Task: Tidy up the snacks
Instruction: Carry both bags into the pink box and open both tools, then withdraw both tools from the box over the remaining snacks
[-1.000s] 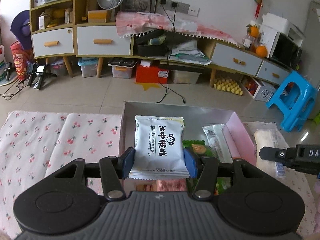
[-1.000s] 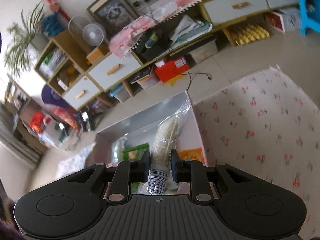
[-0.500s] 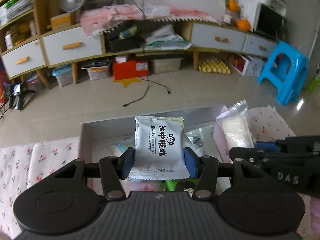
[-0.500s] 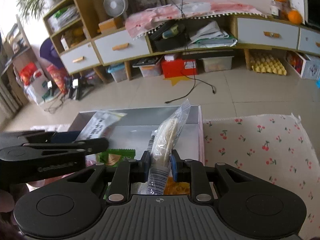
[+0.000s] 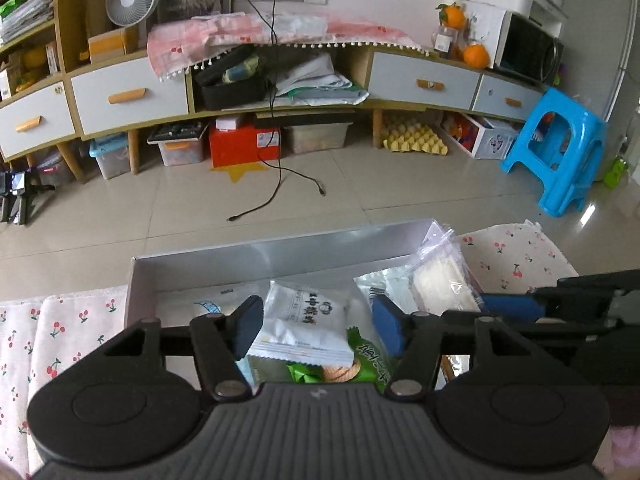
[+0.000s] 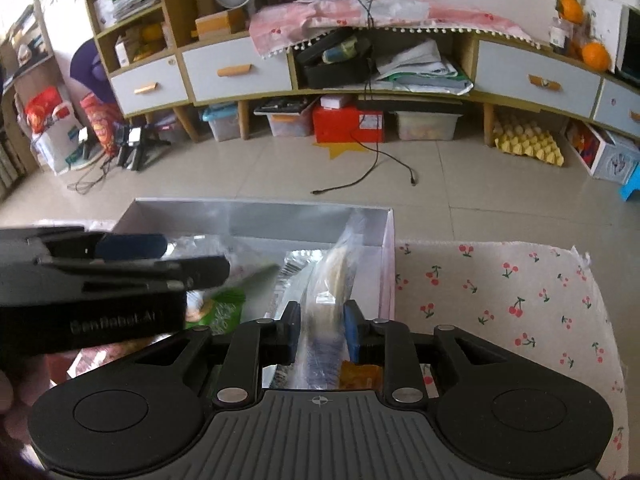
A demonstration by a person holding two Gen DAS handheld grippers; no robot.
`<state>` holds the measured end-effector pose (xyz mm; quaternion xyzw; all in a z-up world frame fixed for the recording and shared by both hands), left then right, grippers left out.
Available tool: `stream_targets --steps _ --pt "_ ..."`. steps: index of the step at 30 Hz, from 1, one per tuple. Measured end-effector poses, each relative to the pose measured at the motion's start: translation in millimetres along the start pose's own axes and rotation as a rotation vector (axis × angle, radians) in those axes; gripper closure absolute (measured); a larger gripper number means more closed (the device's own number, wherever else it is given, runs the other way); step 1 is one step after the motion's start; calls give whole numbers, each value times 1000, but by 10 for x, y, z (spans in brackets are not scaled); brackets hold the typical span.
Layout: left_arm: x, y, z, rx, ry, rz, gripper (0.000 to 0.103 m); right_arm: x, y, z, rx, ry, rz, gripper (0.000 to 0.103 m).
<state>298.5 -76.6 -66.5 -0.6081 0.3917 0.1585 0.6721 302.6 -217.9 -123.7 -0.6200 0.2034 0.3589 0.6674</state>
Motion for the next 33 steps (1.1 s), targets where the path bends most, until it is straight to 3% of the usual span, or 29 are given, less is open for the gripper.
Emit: stream_targets --steps 9,20,23,33 --pt "-88 -24 25 -2 -13 6 37 -202 -80 -35 24 22 -23 55" --pt "-421 67 108 -17 -43 -5 30 -549 82 -4 29 32 -19 45" --pt "-544 130 151 -40 -49 -8 27 -689 140 28 20 40 -23 36" --pt "-908 423 267 -52 -107 3 13 -1078 376 217 -26 58 -40 26"
Point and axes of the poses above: each gripper's, at about its wrist camera, not at the fingertips, and x roughly the way its jaws point, z to its left, y to its underside, the point moved 6 cm from there along x, roughly the way its jaws point, and after that the axes turned 2 degrees about -y, right-handed, at the moved point
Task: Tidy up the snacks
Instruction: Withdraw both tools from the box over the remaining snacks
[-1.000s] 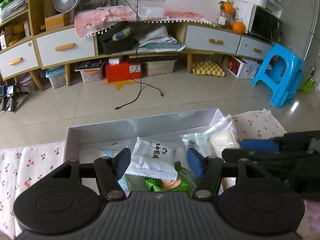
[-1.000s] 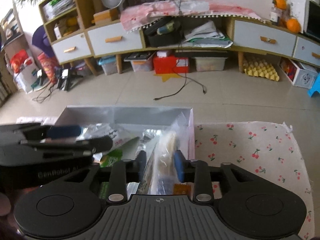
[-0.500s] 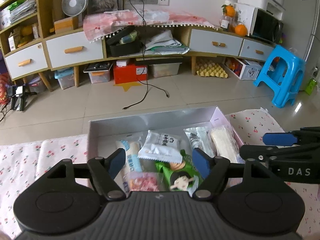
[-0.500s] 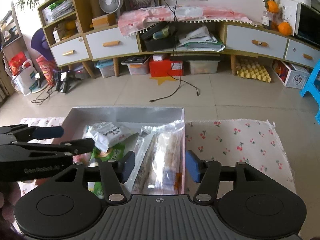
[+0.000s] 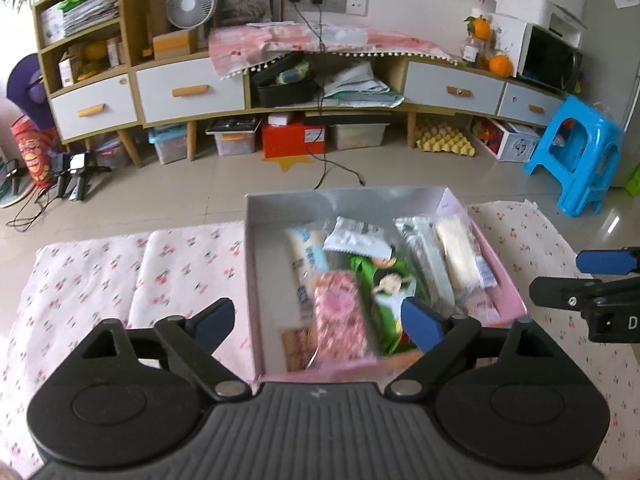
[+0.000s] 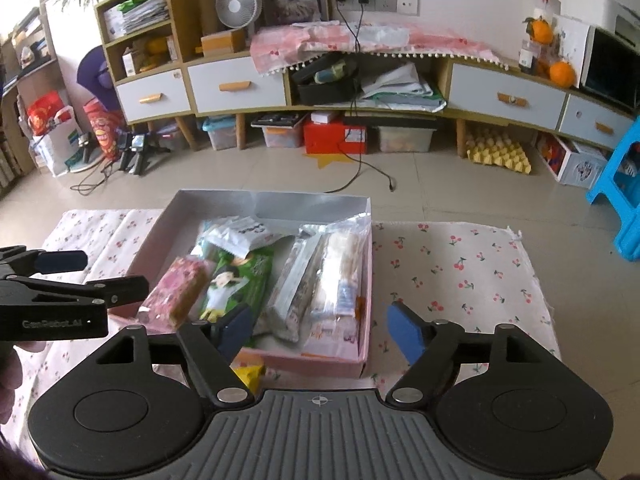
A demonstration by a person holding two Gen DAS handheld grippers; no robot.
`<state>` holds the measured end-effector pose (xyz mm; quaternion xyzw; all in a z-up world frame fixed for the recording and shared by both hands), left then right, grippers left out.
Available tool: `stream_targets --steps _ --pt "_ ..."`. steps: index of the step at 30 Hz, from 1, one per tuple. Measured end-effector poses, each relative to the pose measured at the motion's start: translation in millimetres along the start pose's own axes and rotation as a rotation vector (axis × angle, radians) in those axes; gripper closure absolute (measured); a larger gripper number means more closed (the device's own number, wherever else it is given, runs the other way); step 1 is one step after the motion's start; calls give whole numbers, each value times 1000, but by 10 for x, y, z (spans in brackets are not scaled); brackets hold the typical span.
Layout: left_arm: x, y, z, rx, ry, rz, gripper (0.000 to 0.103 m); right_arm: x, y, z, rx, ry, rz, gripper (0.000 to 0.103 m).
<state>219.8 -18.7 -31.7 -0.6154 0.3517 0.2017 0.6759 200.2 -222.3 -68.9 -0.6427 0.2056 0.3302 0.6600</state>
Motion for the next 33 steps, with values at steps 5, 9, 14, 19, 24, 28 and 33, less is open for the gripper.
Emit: stream_targets --steps 5,9,14,19,24,28,33 --pt "-147 141 67 -16 -16 6 7 -137 130 109 -12 -12 -7 23" --pt "-229 252 109 -20 -30 16 5 -213 241 191 -24 -32 -10 22" --pt "-285 417 152 -16 -52 33 2 -257 387 258 -31 -44 -7 21" --pt "-304 577 197 -26 -67 60 1 -293 499 325 -60 -59 -10 15" --pt "-310 717 267 -57 -83 54 1 -304 618 384 -96 -60 -50 11" --pt "-296 823 284 -54 -87 60 1 -270 742 443 -143 -80 -61 11" --pt "-247 925 358 -81 -86 65 1 -197 914 559 -307 -82 -72 11"
Point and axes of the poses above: each gripper's, at about its wrist camera, not at the fingertips, and x roughly the way its jaws point, z to its left, y to its underside, the point moved 6 cm from there along x, roughly the way its jaws point, and after that the axes turned 2 degrees about -y, right-handed, at the moved point
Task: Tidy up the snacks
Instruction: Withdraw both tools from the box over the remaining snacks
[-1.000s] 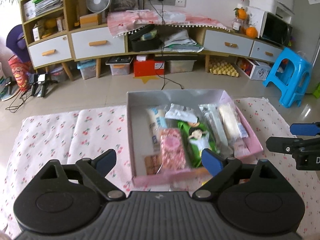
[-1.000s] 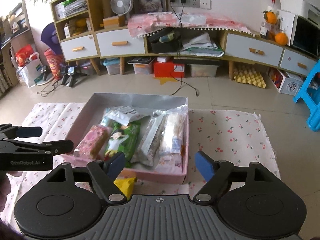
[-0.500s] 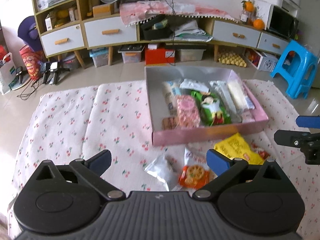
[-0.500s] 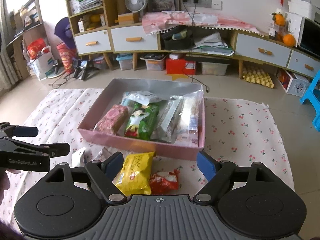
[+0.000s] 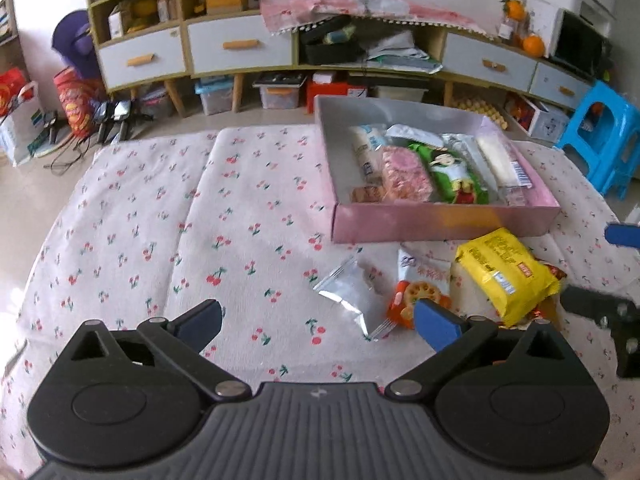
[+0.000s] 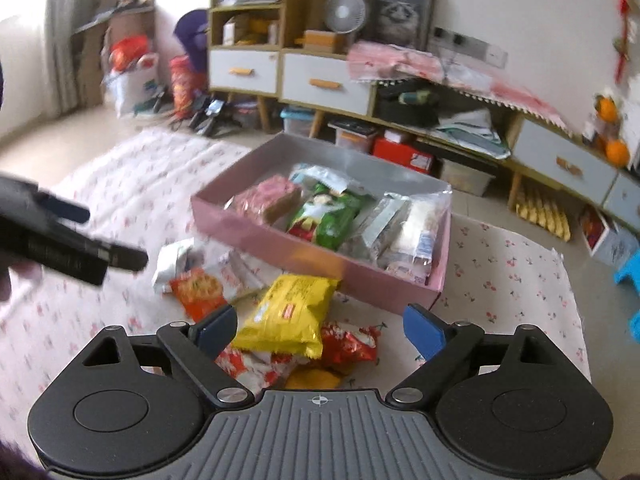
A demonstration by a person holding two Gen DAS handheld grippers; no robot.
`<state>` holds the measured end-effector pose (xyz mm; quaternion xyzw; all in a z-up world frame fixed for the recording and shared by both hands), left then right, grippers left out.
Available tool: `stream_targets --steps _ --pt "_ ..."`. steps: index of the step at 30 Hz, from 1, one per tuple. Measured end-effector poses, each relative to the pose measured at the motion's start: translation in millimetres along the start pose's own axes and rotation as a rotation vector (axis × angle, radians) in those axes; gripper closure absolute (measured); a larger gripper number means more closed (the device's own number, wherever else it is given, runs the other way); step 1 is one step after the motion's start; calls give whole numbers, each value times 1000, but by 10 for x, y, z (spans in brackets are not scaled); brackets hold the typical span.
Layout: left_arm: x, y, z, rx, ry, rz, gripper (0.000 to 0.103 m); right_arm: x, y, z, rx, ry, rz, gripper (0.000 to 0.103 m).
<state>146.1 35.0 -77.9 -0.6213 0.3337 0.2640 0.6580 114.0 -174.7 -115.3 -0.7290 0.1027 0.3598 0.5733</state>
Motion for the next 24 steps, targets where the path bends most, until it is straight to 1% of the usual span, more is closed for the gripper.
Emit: stream_targets --steps 2,8,12,17,20,22,24 --pt "32 21 37 -46 -5 2 1 71 55 14 -4 -13 28 11" --pt "118 68 55 -175 -11 22 2 185 122 21 32 -39 57 11" --pt "196 66 74 -248 -31 44 8 280 144 69 36 -37 86 11" --pt "275 106 123 -369 -77 104 14 412 148 103 26 0 112 11" --pt "264 88 112 -405 -98 98 15 478 138 95 45 10 120 11" --pt "254 75 94 -427 -92 97 19 513 126 94 58 4 125 11" --pt "245 63 85 -451 -82 95 20 538 115 108 68 1 129 11"
Point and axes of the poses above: each gripper's, at about its wrist camera, not at the fingertips, and x roughly the way its jaws point, z to its left, y to its underside, the point moved 6 cm from there along x, roughly the way its jaws point, and after that the axes turned 2 degrees about -y, right-handed, at the moved point
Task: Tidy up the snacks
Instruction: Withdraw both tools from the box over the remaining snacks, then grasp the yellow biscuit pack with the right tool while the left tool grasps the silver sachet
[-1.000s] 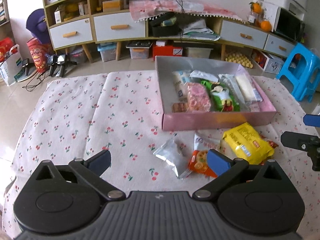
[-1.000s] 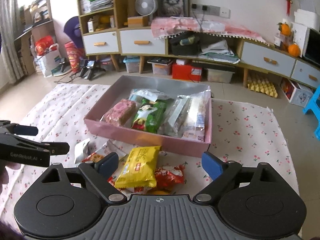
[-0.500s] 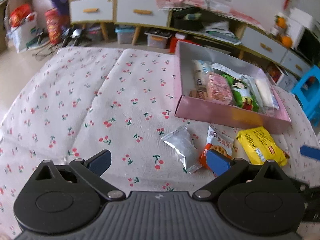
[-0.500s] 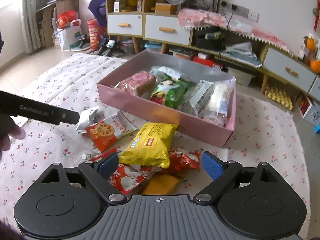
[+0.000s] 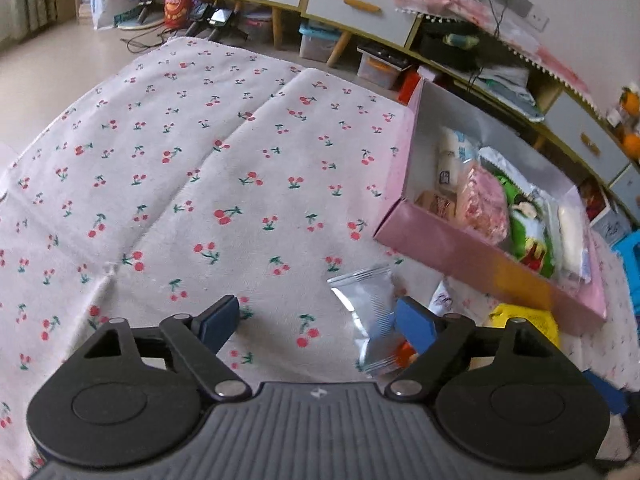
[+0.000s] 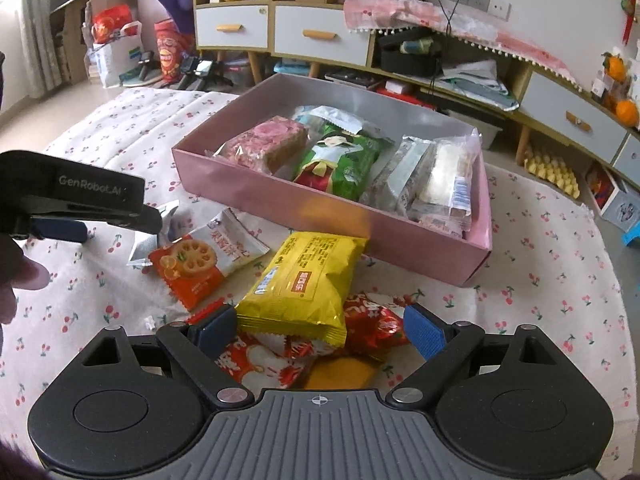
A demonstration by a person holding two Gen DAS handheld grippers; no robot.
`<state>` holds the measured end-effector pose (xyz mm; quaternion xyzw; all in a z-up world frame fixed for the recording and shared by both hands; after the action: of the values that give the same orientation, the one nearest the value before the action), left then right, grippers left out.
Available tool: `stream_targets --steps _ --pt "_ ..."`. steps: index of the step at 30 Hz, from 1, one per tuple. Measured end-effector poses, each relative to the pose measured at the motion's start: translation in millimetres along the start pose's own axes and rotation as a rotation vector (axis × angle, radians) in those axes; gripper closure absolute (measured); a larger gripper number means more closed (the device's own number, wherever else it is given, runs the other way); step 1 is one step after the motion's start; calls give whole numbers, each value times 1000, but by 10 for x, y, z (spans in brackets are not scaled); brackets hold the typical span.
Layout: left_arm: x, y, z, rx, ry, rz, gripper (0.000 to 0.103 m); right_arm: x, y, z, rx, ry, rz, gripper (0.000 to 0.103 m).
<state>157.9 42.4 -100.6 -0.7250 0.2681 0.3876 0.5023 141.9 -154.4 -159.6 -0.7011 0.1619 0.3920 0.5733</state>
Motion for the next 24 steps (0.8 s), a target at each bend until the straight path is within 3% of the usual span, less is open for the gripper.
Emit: stream_targets --steps 11,17,19,24 --pt "15 6 -97 14 -49 -17 31 58 -89 45 64 1 -2 11" --pt "41 -45 -162 61 -37 -26 55 87 -133 48 116 -8 -4 11" --pt "46 -65 -166 72 -2 -14 70 95 -125 61 90 -5 0 11" --pt "82 -125 -140 129 66 34 75 86 -81 18 48 4 10 11"
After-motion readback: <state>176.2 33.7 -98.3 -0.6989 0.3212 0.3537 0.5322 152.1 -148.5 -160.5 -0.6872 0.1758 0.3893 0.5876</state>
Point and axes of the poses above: each gripper's, at about its wrist camera, not at the fingertips, and x roughly the way its jaws point, z to its left, y to its underside, the point moved 6 cm from there along x, roughly the way its jaws point, and after that the axes turned 2 degrees about -y, right-handed, at the moved point
